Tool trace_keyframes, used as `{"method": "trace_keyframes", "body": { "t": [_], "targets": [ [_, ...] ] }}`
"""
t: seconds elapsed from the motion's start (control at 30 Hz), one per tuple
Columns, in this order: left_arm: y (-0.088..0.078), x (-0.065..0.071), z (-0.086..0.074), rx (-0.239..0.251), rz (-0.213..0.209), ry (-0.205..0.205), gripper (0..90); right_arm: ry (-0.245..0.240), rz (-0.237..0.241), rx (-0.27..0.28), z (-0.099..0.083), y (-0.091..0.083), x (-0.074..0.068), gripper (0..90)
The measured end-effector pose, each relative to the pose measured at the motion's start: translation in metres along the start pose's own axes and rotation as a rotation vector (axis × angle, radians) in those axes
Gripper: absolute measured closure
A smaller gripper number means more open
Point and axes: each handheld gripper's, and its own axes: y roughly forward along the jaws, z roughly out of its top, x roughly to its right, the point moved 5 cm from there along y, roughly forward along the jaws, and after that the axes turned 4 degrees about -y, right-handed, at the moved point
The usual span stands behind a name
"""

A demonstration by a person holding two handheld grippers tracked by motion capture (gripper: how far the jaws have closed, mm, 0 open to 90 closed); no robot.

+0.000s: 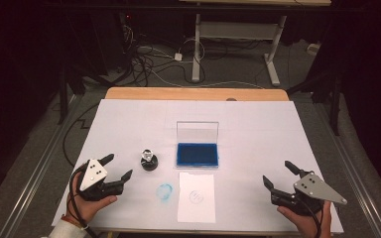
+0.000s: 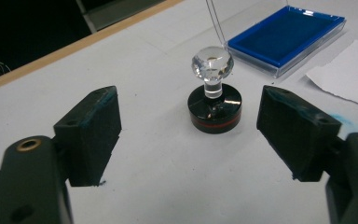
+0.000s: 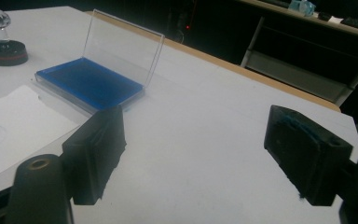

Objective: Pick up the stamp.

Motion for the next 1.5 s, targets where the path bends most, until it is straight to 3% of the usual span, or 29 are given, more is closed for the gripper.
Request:
{"method": "trace_keyframes", "body": {
  "t": [0.37,0.5,0.57,0.87,1.0,1.07,1.3,1.43,1.5],
  "targets": [
    [0.003,0.0,-0.004,-0.043,-0.016,-0.002,18.8,-0.01,0.0,-0.01,0.0,0.004,-0.002,18.7],
    [0.002,0.001,-0.006,-0.078,-0.012,0.005,18.8,-0.014,-0.004,-0.014,0.001,0.008,-0.003,16.9],
    [0.003,-0.001,-0.007,-0.107,-0.008,-0.012,18.9,-0.018,-0.005,-0.014,0.001,0.009,-0.004,16.6],
    [0.004,0.0,0.002,-0.155,-0.044,-0.014,19.1,-0.035,0.011,-0.04,-0.004,0.015,-0.009,16.7],
    [0.006,-0.003,0.02,-0.211,-0.08,0.011,19.0,-0.049,0.004,-0.048,-0.005,0.017,-0.012,17.6],
    [0.006,-0.002,0.028,-0.233,-0.12,0.015,19.0,-0.046,0.006,-0.061,-0.007,0.019,-0.012,17.6],
    [0.019,-0.001,0.051,-0.313,-0.174,0.034,21.3,-0.062,0.016,-0.081,-0.01,0.023,-0.014,17.8],
    [0.037,0.0,0.059,-0.343,-0.188,0.047,21.9,-0.068,0.026,-0.088,-0.011,0.024,-0.014,17.8],
    [0.049,-0.002,0.06,-0.347,-0.2,0.034,21.8,-0.065,0.028,-0.092,-0.012,0.025,-0.014,18.0]
  ]
}}
